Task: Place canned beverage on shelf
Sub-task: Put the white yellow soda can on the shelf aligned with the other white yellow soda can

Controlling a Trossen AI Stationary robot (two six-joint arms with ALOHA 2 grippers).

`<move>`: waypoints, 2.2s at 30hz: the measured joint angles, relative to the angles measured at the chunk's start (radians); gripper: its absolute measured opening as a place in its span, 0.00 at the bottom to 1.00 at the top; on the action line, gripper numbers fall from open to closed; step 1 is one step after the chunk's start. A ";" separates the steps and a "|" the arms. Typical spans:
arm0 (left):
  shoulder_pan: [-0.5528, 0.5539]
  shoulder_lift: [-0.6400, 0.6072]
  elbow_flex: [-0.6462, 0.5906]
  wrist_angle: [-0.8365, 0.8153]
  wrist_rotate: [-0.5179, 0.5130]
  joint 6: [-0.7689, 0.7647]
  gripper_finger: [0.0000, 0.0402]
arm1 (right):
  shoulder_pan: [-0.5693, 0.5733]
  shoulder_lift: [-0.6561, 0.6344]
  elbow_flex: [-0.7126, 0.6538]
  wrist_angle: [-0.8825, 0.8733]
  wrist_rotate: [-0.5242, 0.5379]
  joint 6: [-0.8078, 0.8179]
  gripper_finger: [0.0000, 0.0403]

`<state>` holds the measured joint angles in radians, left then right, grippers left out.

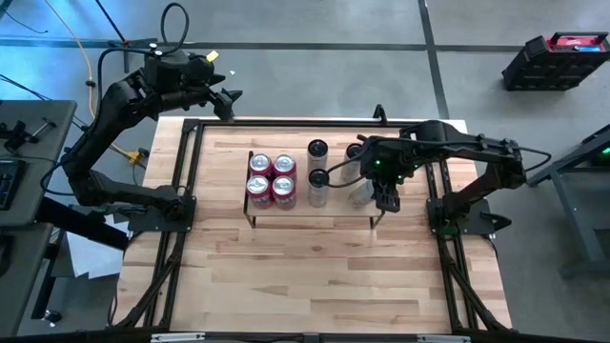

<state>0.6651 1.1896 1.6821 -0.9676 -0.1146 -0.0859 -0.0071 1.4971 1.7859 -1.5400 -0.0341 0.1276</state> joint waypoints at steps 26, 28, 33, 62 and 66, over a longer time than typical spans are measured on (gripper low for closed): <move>0.000 0.000 0.000 0.000 0.000 0.019 0.81 | 0.000 0.002 0.000 0.002 -0.002 0.003 0.69; 0.000 0.000 0.000 0.000 0.000 0.019 0.81 | 0.000 0.002 0.000 0.003 -0.003 0.003 0.69; 0.000 0.000 0.000 0.000 0.000 0.019 0.81 | 0.000 0.002 0.000 0.003 -0.003 0.003 0.69; -0.024 0.000 0.000 0.000 0.000 0.028 0.81 | 0.000 0.002 0.032 -0.015 0.004 0.030 0.70; -0.026 0.000 0.000 0.000 0.000 0.027 0.81 | 0.000 0.002 0.032 -0.011 0.003 0.030 0.70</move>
<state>0.6388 1.1896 1.6825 -0.9680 -0.1143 -0.0585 -0.0071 1.4994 1.8183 -1.5513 -0.0310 0.1574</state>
